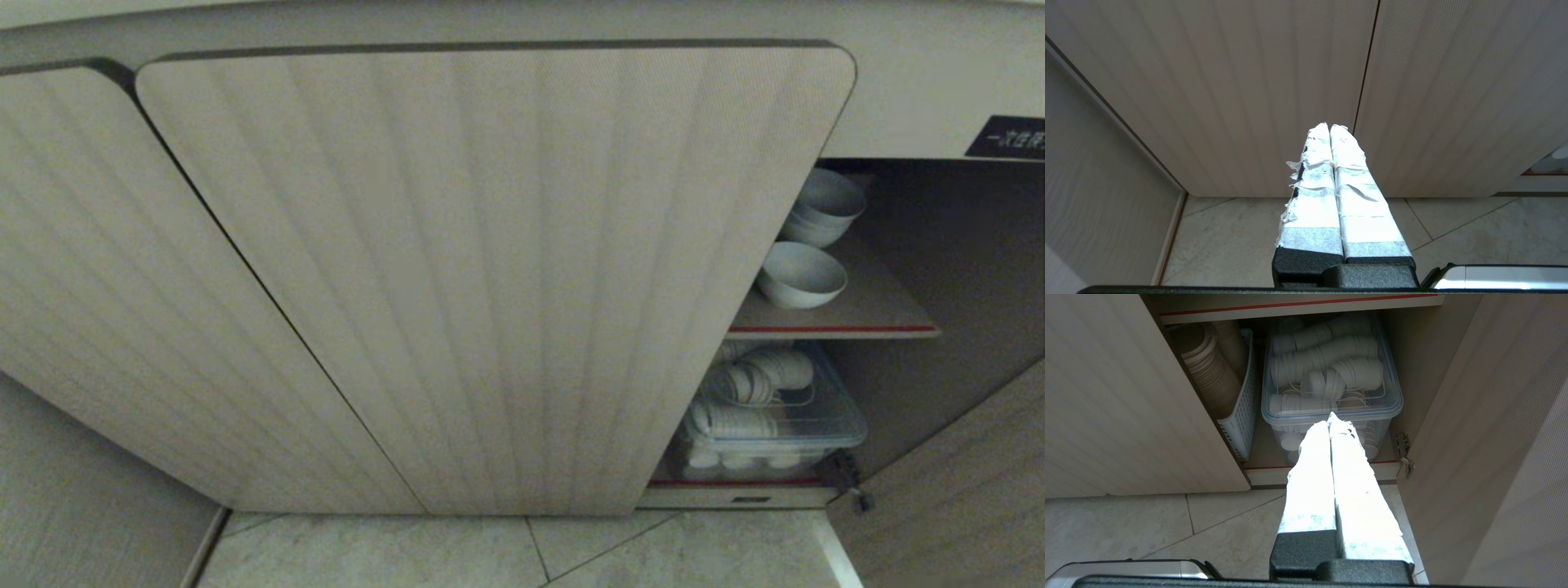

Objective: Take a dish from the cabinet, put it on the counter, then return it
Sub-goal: Take the bowl from the cabinet

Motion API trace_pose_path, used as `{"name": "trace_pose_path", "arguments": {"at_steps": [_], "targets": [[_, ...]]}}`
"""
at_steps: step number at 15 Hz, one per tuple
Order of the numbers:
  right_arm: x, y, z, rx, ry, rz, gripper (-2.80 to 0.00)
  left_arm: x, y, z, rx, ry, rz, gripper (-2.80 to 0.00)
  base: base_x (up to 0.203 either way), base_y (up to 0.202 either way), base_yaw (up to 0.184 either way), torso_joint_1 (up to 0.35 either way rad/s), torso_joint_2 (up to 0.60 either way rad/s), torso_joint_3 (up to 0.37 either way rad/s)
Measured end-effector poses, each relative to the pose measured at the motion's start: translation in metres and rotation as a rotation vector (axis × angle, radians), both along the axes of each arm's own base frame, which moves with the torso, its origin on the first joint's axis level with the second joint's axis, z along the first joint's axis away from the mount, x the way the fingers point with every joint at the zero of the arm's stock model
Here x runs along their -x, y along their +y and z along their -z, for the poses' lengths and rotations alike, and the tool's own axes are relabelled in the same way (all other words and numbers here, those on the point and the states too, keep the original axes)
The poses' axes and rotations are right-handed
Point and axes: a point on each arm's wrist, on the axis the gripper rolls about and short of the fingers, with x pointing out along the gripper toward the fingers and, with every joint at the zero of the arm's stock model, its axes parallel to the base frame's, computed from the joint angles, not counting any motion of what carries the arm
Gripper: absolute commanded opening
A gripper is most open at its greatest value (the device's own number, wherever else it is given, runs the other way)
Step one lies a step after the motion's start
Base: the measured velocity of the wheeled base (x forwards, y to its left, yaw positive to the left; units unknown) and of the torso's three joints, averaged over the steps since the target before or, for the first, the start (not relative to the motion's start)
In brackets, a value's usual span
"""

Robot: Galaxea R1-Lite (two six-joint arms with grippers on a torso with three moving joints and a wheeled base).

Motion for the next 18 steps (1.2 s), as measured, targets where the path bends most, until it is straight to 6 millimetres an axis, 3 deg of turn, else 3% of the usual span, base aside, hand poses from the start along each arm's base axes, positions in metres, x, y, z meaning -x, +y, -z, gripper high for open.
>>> {"name": "trace_pose_path", "arguments": {"at_steps": [18], "targets": [[-0.0029,0.0001,-0.0014,0.006,0.036,0.001,-2.80,0.0000,0.0000,0.0000,0.000,0.000,0.000,-2.80,0.000,0.000,0.000,0.000,0.00,0.000]]}}
